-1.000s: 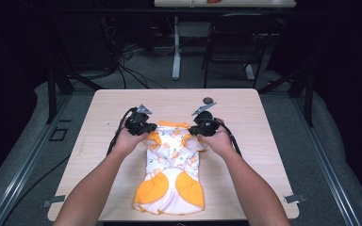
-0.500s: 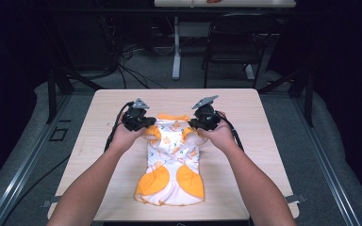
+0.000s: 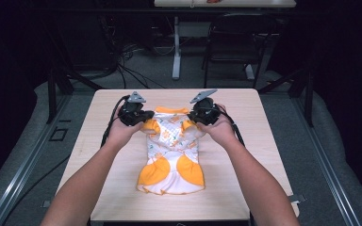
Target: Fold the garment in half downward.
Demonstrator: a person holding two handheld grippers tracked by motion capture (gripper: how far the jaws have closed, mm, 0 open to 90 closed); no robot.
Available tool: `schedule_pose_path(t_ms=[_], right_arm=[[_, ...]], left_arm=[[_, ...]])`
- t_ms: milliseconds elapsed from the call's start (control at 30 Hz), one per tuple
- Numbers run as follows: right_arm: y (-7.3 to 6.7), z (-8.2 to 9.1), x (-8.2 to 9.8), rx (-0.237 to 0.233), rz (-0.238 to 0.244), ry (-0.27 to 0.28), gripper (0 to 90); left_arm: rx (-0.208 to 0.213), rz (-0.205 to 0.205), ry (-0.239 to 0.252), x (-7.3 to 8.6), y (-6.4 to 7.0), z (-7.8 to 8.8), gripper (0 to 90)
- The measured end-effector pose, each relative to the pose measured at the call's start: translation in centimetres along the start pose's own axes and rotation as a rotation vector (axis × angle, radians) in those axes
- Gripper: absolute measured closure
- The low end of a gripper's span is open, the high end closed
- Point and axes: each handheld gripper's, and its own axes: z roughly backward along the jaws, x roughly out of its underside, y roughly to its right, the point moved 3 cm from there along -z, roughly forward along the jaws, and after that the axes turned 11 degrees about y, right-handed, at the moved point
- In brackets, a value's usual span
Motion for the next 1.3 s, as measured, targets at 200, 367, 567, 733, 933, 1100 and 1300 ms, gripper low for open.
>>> schedule_pose_path(t_ms=[200, 367, 567, 733, 933, 1100, 1300], right_arm=[[-0.1, 0.7, -0.9, 0.019, 0.028, 0.026, 84.8], [-0.2, 0.8, -1.3, 0.022, 0.047, 0.032, 84.7], [-0.4, 0.7, -1.3, 0.027, 0.053, 0.028, 84.6], [-0.5, 0.8, -1.2, 0.022, 0.051, 0.030, 84.6], [-0.8, 0.7, -0.6, 0.014, 0.049, 0.026, 84.6], [-1.0, 0.6, -0.2, 0.009, 0.056, 0.016, 84.5], [-1.5, 0.7, 0.5, -0.007, 0.066, 0.016, 84.5]], left_arm=[[-0.007, -0.007, 0.026, -0.8, -0.1, 0.6, 88.7], [-0.016, -0.009, 0.029, -0.8, -0.2, 0.7, 88.6], [-0.016, -0.014, 0.026, -0.8, -0.2, 0.6, 88.6], [-0.010, -0.013, 0.018, -0.6, 0.0, 0.6, 88.6], [0.004, -0.025, 0.006, -0.2, 0.4, 0.5, 88.6], [0.019, -0.024, -0.005, 0.4, 0.6, 0.3, 88.6], [0.032, -0.032, -0.011, 1.0, 1.0, 0.4, 88.6]])
